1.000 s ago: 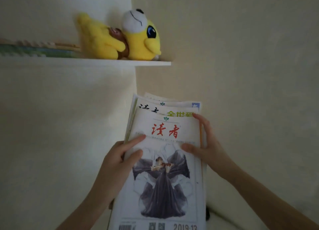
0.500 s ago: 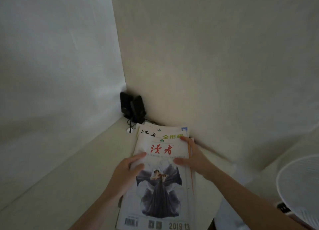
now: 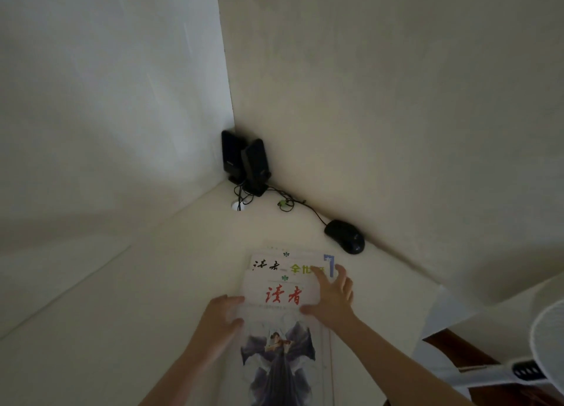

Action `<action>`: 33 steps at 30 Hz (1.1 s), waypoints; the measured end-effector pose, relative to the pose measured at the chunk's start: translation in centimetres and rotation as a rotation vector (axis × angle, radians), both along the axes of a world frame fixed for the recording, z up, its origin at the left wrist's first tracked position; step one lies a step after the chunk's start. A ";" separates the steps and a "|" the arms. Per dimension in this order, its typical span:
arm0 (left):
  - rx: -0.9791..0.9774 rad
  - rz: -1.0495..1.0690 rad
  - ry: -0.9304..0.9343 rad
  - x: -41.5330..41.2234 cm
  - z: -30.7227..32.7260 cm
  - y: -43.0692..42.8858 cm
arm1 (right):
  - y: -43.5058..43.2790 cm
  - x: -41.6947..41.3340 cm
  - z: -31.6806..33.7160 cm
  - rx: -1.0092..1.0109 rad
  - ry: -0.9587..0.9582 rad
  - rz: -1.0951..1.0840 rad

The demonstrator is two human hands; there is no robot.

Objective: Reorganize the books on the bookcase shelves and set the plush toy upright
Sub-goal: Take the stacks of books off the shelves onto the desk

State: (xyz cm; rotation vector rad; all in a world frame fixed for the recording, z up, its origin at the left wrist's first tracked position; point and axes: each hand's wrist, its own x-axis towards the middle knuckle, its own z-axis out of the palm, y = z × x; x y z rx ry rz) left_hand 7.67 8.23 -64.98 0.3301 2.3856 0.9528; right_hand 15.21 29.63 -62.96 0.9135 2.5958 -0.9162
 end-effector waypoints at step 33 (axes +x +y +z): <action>0.098 0.204 1.439 -0.5 60.6 -19.6 | -22.5 -10.4 57.1 -0.323 1.146 0.697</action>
